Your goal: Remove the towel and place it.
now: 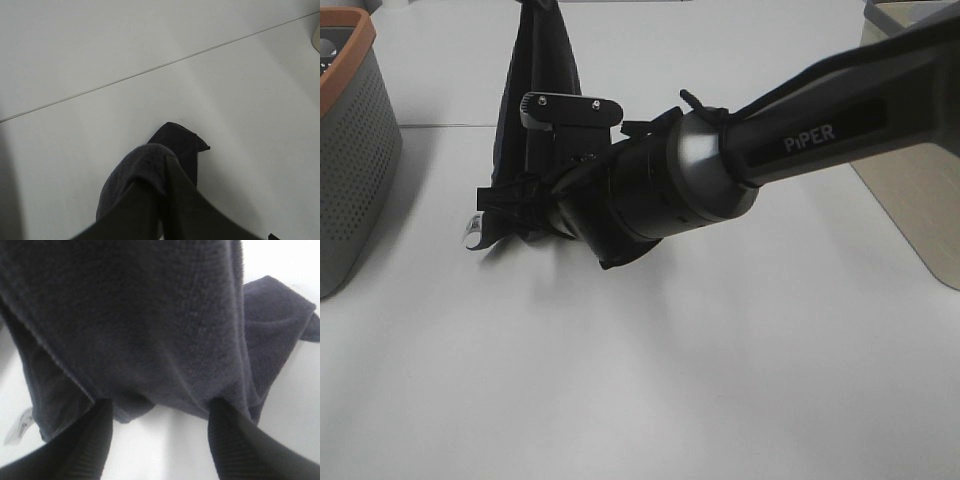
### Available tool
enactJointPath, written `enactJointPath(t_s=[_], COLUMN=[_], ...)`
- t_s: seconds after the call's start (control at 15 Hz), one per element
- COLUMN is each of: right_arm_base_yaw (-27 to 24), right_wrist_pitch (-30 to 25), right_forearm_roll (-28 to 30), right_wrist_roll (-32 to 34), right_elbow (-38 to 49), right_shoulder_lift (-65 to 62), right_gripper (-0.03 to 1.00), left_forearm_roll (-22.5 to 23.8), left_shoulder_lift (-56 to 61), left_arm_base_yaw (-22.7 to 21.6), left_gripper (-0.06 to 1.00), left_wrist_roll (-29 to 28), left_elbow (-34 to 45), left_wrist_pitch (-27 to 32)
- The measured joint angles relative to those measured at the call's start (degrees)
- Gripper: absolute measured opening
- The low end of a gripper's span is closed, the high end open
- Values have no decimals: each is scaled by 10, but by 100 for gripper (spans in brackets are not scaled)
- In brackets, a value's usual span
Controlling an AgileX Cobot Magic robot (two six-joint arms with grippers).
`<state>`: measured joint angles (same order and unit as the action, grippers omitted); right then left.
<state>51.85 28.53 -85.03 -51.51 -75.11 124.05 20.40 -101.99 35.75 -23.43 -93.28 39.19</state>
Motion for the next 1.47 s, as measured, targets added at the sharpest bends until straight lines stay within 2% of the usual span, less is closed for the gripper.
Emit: enactJointPath(t_s=[0.07,0.13,0.27,0.4,0.67,0.87,1.07,1.47], right_arm_base_yaw=[4,17,33,55,58,58,58,58], right_wrist_pitch=[-3,-3,-1,11,45,66,74,77], right_forearm_roll=[0,-18,-57,-70,-2,20,69,97], right_wrist_roll=[-2,-46,-84,-88,14,54,124,139], right_elbow=[0,0,0,0,0,0,-7,-73], right_shoulder_lift=[0,-3,-10,-13,3,11,38,93], right_gripper=[57,56,56,56,55,53,52,52], left_forearm_roll=[0,0,-1,-5,-12,-12,-14,-15], left_shoulder_lift=[0,0,0,0,0,0,0,0], left_arm_base_yaw=[0,0,0,0,0,0,0,0], left_gripper=[0,0,0,0,0,0,0,0], left_wrist_roll=[5,16,19,19,19,19,19,20], left_elbow=[0,0,0,0,0,0,0,0], left_wrist_pitch=[1,2,3,6,17,17,17,17])
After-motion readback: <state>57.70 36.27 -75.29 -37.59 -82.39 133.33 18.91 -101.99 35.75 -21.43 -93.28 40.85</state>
